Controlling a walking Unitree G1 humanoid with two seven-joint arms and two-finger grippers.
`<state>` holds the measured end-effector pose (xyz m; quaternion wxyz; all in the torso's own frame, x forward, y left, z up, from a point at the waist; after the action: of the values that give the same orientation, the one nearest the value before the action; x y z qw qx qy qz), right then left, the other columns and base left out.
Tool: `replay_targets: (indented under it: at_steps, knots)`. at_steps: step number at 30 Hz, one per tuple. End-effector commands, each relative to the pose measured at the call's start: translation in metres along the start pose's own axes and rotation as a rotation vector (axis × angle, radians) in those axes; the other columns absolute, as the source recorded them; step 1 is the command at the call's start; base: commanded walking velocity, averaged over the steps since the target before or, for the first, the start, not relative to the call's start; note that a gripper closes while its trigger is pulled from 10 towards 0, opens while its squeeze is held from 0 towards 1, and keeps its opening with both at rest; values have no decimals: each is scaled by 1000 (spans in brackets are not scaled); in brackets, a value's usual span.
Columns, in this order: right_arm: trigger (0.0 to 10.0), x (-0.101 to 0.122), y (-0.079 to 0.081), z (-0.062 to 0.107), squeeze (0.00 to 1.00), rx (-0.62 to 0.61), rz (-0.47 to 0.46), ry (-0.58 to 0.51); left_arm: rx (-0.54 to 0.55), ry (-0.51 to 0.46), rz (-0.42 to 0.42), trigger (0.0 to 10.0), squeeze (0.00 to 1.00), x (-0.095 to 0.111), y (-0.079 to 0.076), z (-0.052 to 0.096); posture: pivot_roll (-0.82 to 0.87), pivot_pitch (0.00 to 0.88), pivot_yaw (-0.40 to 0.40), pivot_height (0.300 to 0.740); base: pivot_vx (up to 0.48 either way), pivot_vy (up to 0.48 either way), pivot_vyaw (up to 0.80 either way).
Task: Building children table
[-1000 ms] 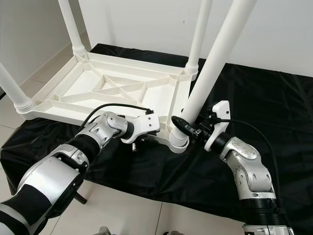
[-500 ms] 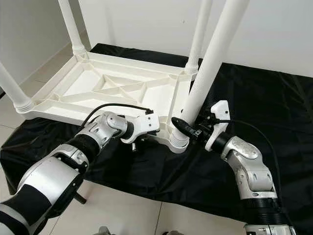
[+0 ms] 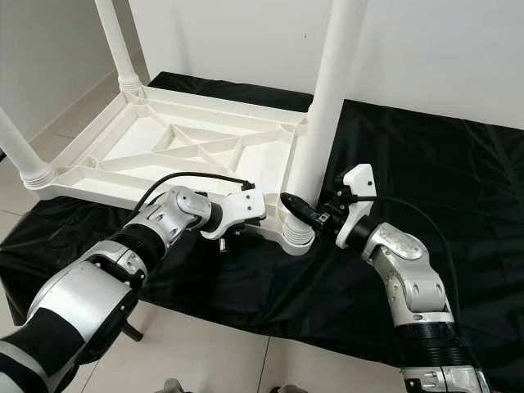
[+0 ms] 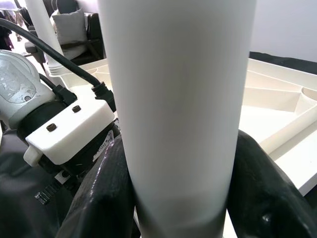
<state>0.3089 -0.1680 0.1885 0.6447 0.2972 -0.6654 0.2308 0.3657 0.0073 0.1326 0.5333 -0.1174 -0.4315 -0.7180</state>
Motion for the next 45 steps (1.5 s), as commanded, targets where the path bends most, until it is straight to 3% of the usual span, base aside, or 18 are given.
replay_targets:
  at_steps: [1, 17, 29, 45]
  knots:
    - [10000, -16, 2, -3, 0, 6, -40, 58, 5, -6, 17, 10000, 0, -1, -1, 0, -72, 73, -3, 740, 0, 0, 0]
    - [10000, -15, 1, -4, 0, -5, -38, 42, 39, -13, 35, 10000, 0, -2, 1, 0, -74, 62, -2, 740, 0, 0, 0]
    - [10000, -12, -2, -6, 0, -9, -34, 27, 142, -54, 120, 10000, 0, -1, 5, -2, -75, 67, -4, 740, 0, 0, 0]
    - [10000, -18, -5, 4, 0, -46, -69, 11, 114, -61, 93, 10000, 0, 0, 1, -4, -71, 70, 2, 740, 0, 0, 0]
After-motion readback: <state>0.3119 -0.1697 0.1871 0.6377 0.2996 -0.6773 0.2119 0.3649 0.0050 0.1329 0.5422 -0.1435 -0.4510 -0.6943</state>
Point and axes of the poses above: a point about 5 cm out from each wrist's last joint towards the gripper, its own z axis pointing back from the gripper into the wrist, its own x axis along the axis of the wrist's last joint, y = z × x, the point moved 2 cm from there along -z, pointing out of the wrist towards the gripper, and after that the axes turned 12 degrees about -z, right-handed, at the moved point
